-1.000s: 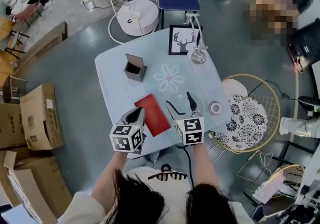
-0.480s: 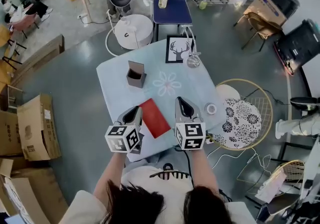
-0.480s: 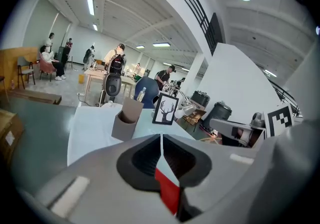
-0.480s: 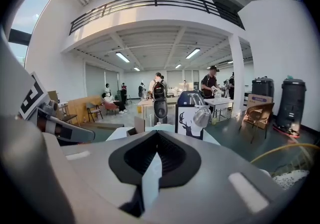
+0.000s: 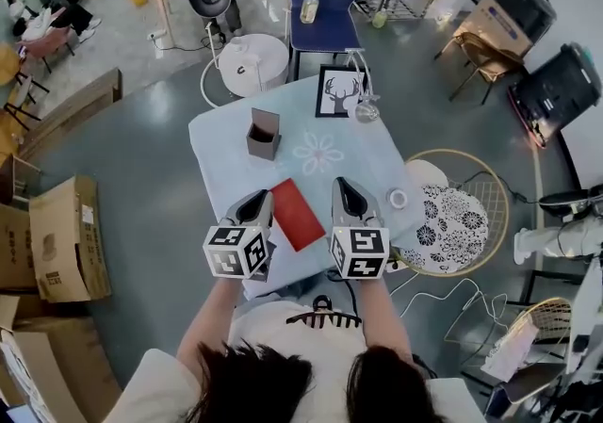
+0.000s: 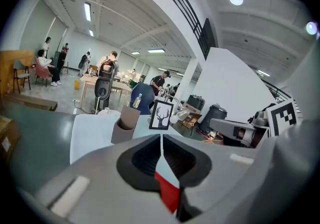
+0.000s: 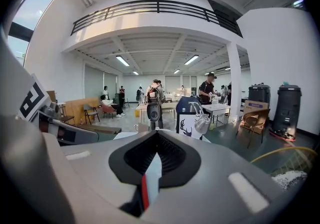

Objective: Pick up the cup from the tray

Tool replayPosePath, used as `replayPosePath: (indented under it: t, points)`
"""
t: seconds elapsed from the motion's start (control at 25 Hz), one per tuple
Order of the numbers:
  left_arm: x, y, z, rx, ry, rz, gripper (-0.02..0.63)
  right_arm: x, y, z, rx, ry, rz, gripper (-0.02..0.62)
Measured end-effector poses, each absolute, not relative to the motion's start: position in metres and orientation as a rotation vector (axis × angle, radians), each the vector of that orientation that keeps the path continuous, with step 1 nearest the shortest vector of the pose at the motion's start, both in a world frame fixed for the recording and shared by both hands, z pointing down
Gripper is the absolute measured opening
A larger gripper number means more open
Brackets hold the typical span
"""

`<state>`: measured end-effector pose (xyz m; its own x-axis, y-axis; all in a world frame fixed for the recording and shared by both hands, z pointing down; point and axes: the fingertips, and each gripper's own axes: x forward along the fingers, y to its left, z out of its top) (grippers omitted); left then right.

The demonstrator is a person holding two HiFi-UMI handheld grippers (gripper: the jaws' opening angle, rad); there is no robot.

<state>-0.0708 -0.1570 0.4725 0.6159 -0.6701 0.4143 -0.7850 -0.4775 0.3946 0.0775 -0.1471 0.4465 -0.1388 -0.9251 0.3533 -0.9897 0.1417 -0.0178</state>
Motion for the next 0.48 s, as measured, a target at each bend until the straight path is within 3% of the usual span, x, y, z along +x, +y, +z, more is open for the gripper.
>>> replayPosePath:
  t: [0.48]
  points:
    - [-0.075, -0.146, 0.469, 2.301, -1.145, 0.274, 0.011, 0.071, -0.130, 0.447, 1.839, -2.146, 0.365, 0.025]
